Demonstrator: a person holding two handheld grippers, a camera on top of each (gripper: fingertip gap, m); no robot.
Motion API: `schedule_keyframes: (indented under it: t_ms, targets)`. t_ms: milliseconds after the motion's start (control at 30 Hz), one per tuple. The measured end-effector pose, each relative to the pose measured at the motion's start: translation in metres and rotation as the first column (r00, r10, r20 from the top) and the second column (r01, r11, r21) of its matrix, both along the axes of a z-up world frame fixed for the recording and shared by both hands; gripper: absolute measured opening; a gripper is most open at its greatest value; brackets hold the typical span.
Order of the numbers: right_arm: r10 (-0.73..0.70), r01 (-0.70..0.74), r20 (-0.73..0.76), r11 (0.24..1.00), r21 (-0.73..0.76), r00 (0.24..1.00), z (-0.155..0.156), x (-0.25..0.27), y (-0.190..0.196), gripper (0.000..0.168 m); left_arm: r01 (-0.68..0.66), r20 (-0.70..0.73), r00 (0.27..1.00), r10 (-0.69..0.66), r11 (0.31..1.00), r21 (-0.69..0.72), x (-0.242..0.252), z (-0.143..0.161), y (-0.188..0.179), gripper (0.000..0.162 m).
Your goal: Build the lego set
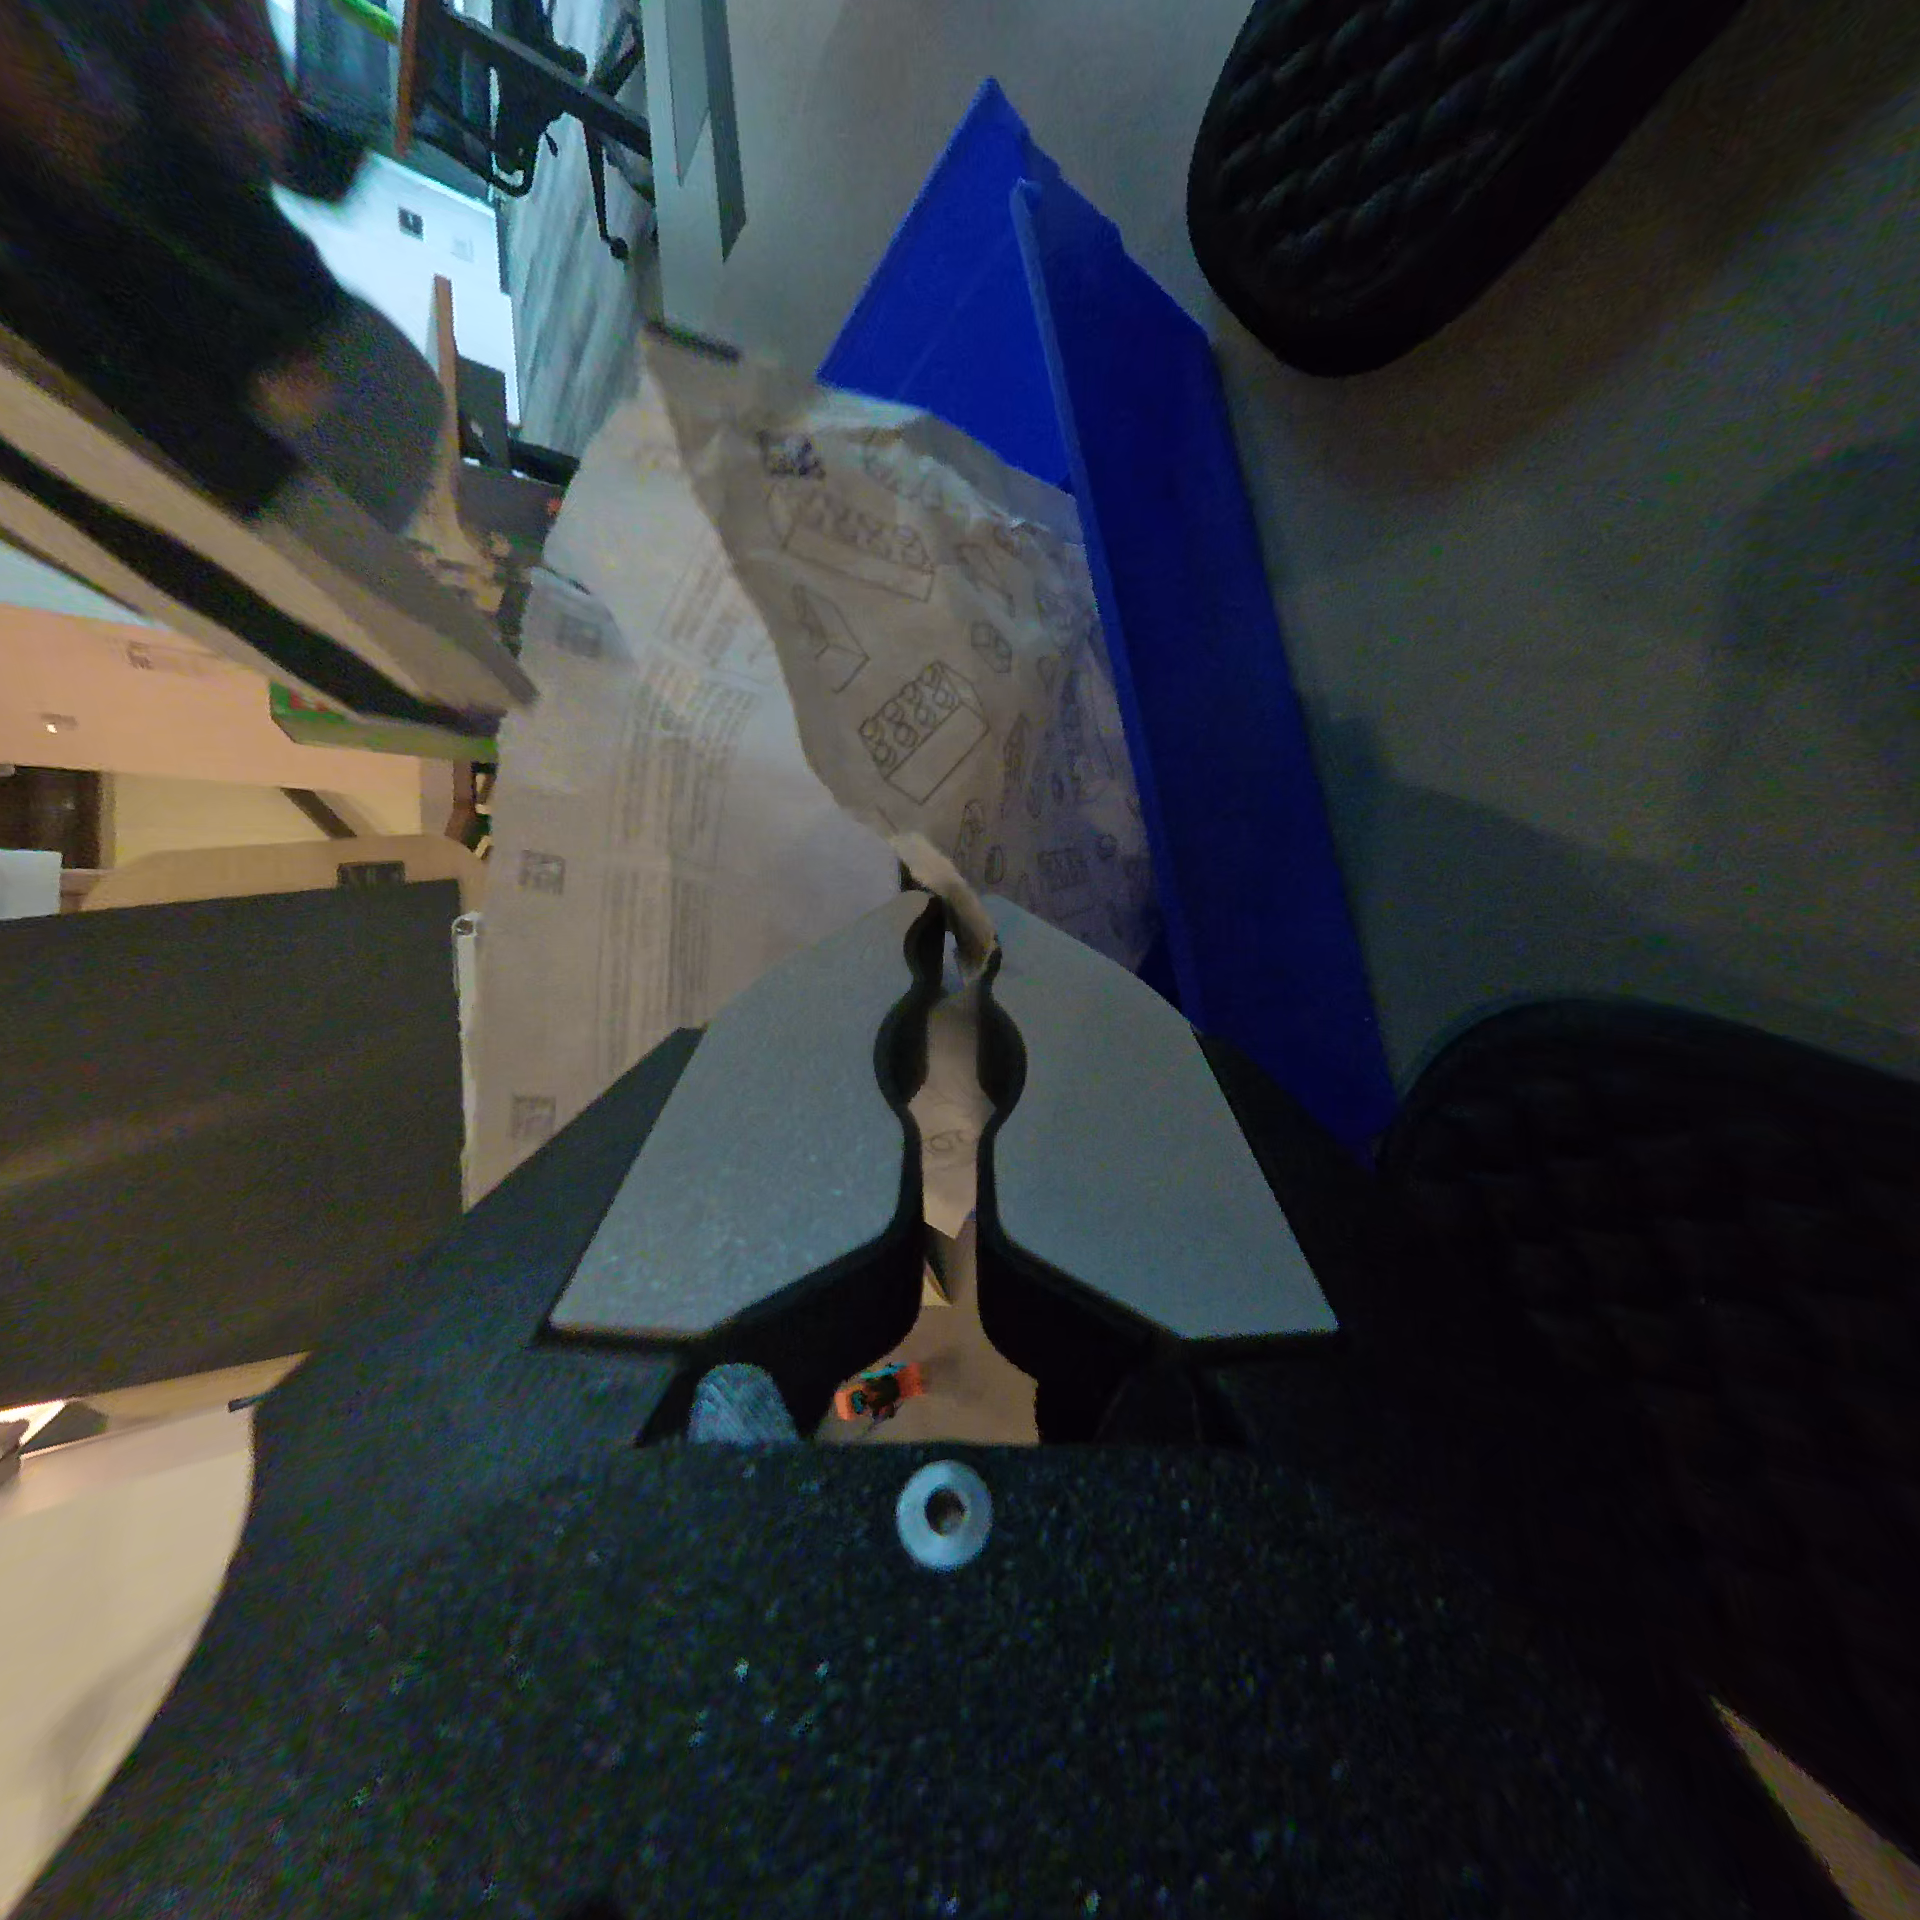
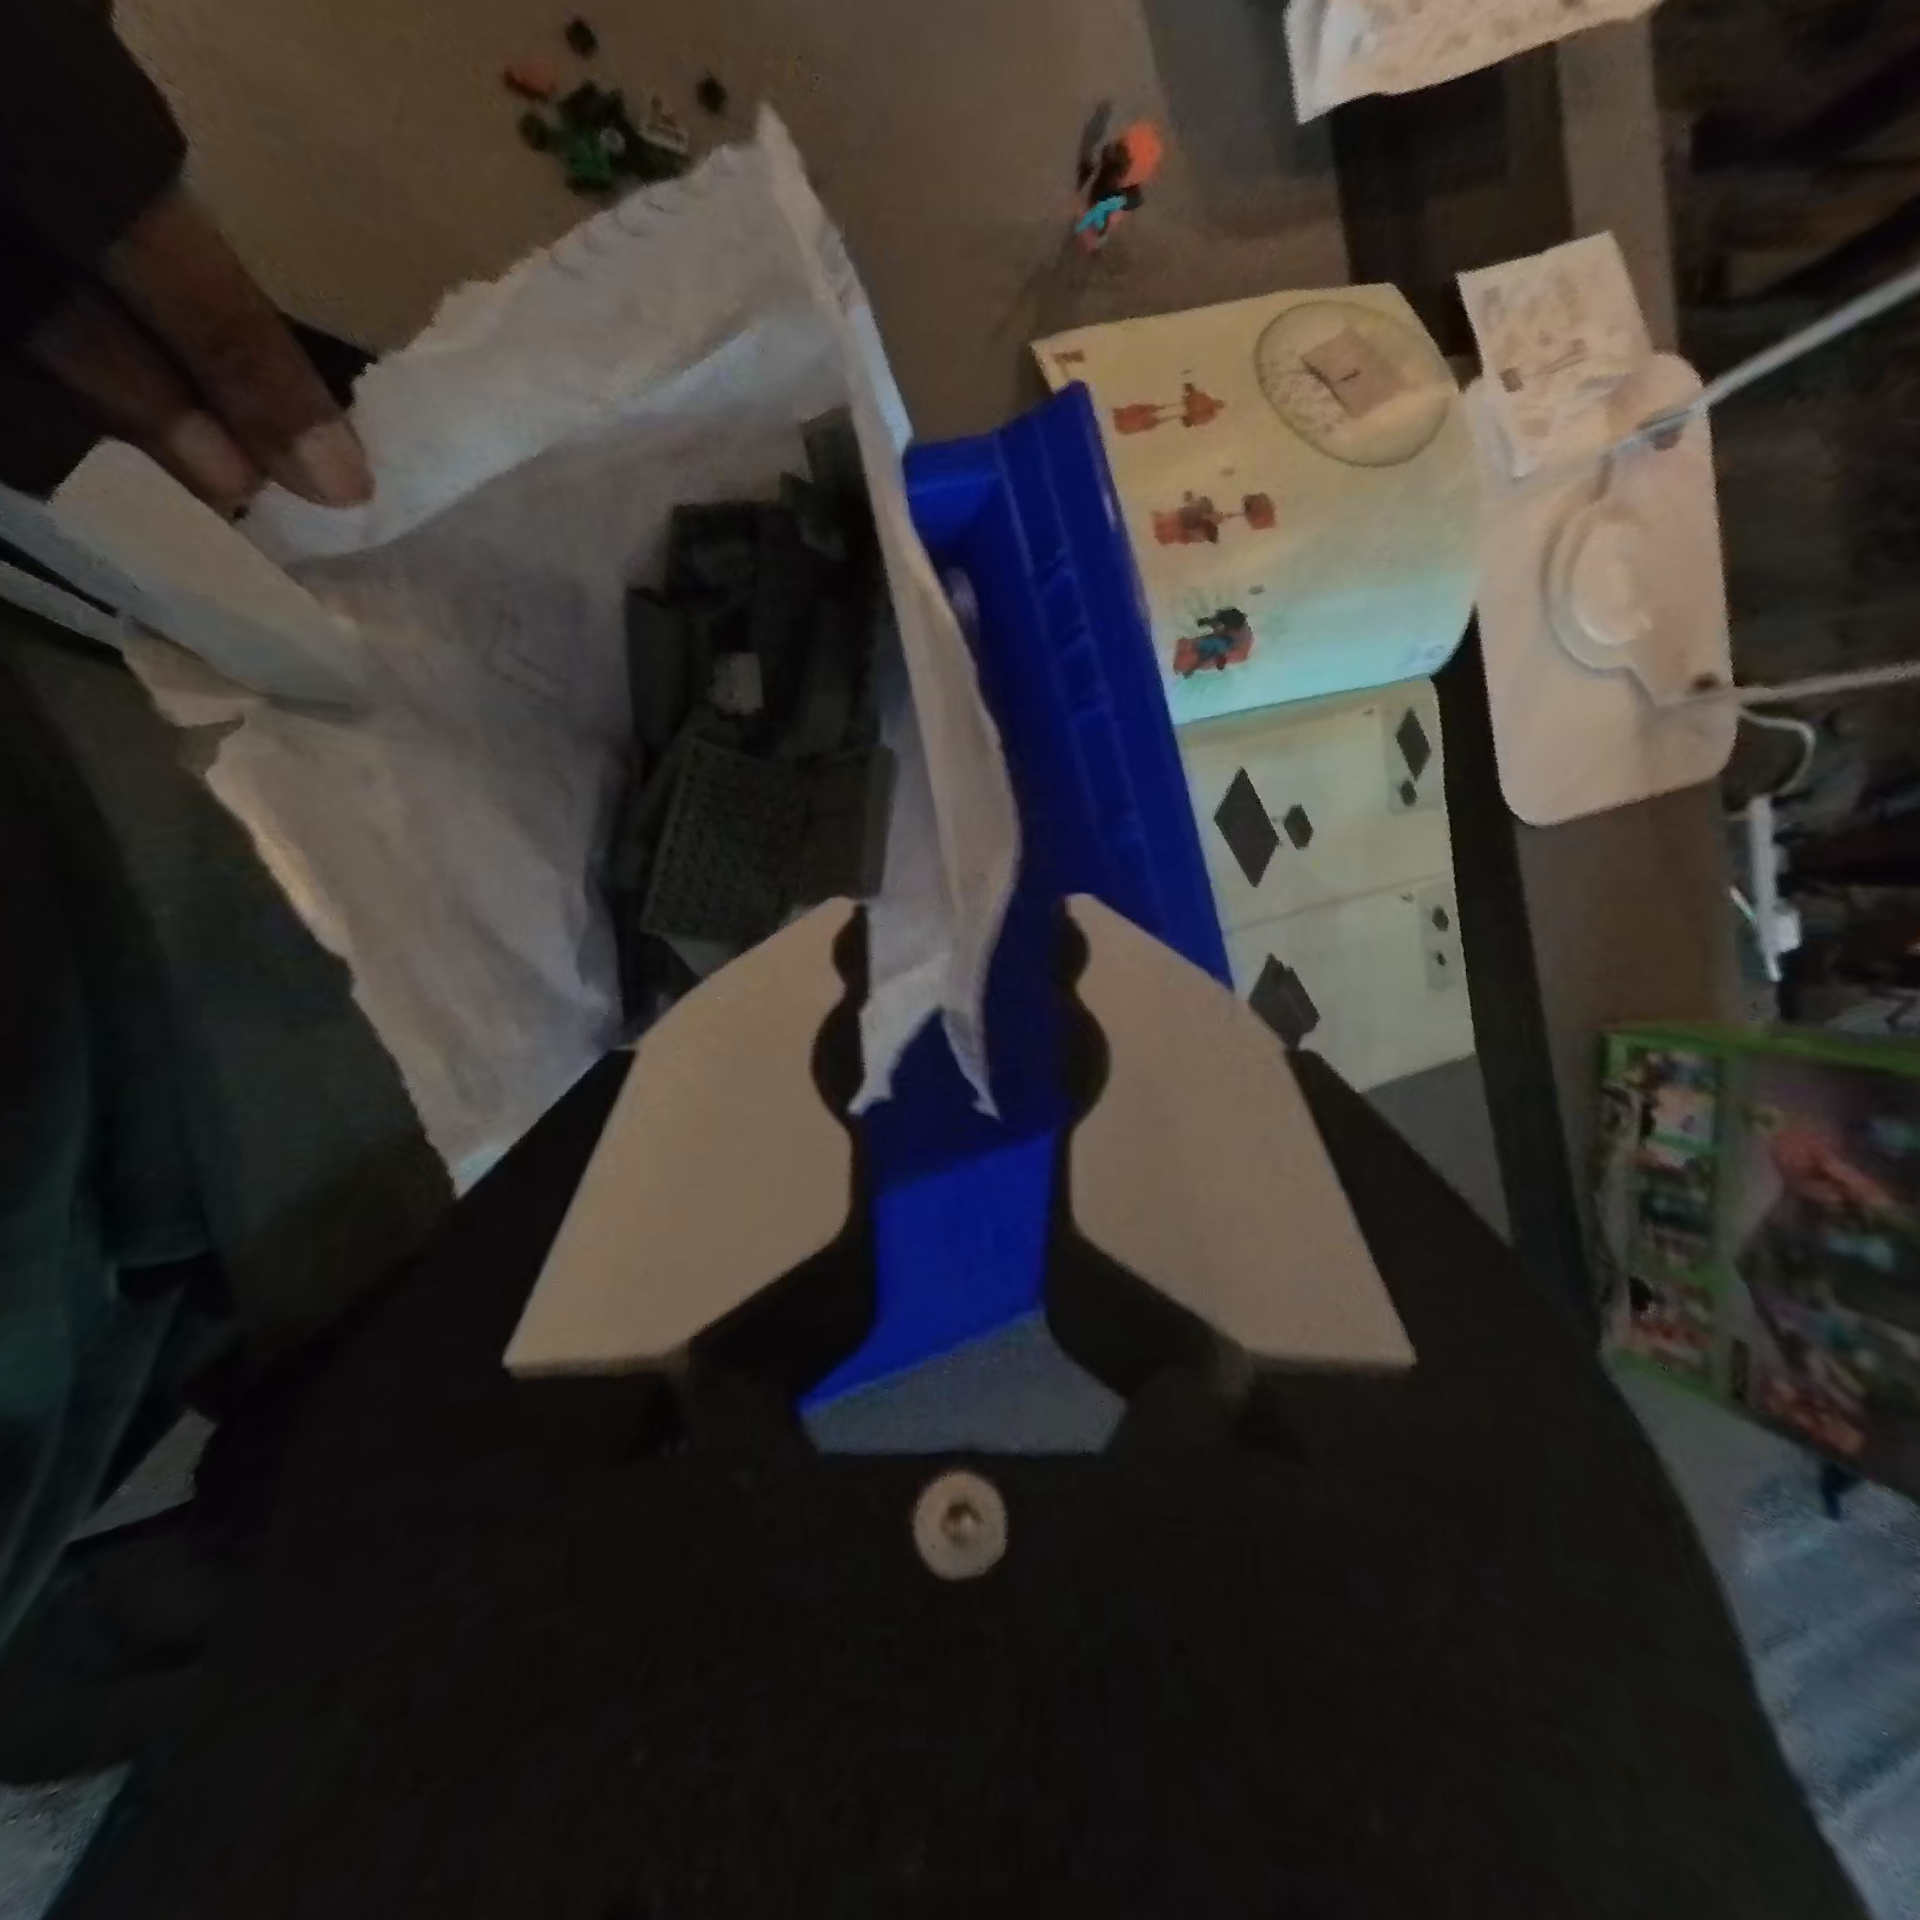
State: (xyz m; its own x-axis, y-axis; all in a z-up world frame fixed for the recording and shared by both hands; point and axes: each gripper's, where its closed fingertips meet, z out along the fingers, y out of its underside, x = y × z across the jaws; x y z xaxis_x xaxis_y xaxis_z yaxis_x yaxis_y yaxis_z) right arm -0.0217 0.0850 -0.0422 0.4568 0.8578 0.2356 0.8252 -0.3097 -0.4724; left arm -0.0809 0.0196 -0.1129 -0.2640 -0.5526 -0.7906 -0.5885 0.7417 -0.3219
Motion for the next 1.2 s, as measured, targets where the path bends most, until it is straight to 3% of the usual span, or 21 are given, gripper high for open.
schedule_keyframes:
  t_ms: [100,167,200,267,433,600,700,800,867,967,1067,1133,1200]
  targets:
    - [-0.042,0.042,-0.006,0.998,-0.052,0.999,0.001,0.011,0.001,0.059,-0.001,0.005,1.000,0.001,1.000,0.005,0.002,-0.001,0.000,0.003]
    - [-0.063,0.064,0.009,0.988,-0.138,0.998,-0.018,0.010,0.005,0.064,0.001,0.009,1.000,-0.001,1.000,0.009,0.004,0.000,0.000,0.003]
    - [-0.059,0.063,0.029,0.980,-0.189,0.998,-0.034,0.010,0.007,0.061,0.002,0.008,1.000,-0.002,1.000,0.008,0.005,-0.001,0.000,0.003]
    - [-0.002,0.000,-0.006,0.951,-0.308,1.000,-0.058,-0.001,0.002,0.000,-0.004,0.013,1.000,0.004,1.000,0.008,0.005,-0.002,0.001,0.003]
    - [0.024,-0.014,0.031,0.961,-0.277,0.999,-0.050,0.002,0.007,0.000,-0.013,0.054,0.998,0.012,1.000,0.010,-0.006,0.018,0.006,0.009]
    - [0.061,-0.032,0.092,0.958,-0.283,0.994,-0.056,-0.005,0.006,0.000,-0.010,-0.095,0.995,0.020,0.994,0.109,-0.020,0.036,0.024,0.029]
    - [0.090,-0.057,0.105,0.957,-0.285,0.990,-0.062,-0.011,0.004,0.000,0.047,-0.283,0.959,-0.018,0.994,0.095,-0.026,0.020,0.026,0.045]
    - [0.107,-0.069,0.124,0.959,-0.274,0.986,-0.065,-0.010,0.004,0.000,0.100,-0.500,0.866,-0.024,0.987,0.128,-0.046,-0.005,0.034,0.053]
    - [0.106,-0.072,0.105,0.957,-0.282,0.989,-0.068,-0.009,0.003,0.000,0.133,-0.539,0.839,-0.071,0.988,0.077,-0.050,-0.015,0.028,0.054]
    - [0.118,-0.095,0.063,0.950,-0.296,0.991,-0.070,-0.012,-0.001,0.000,0.154,-0.558,0.829,-0.035,0.974,0.167,-0.043,-0.025,0.041,0.058]
    - [0.134,-0.111,0.059,0.949,-0.294,0.989,-0.070,-0.014,-0.002,0.000,0.165,-0.583,0.813,-0.012,0.964,0.210,-0.035,-0.042,0.054,0.047]
    - [0.126,-0.098,0.083,0.956,-0.278,0.989,-0.070,-0.009,0.000,0.000,0.212,-0.579,0.814,-0.045,0.951,0.225,-0.032,-0.044,0.053,0.000]
    - [0.080,-0.051,0.115,0.971,-0.234,0.990,-0.068,0.007,0.012,0.000,0.213,-0.535,0.841,-0.082,0.959,0.188,-0.029,-0.043,0.041,0.000]
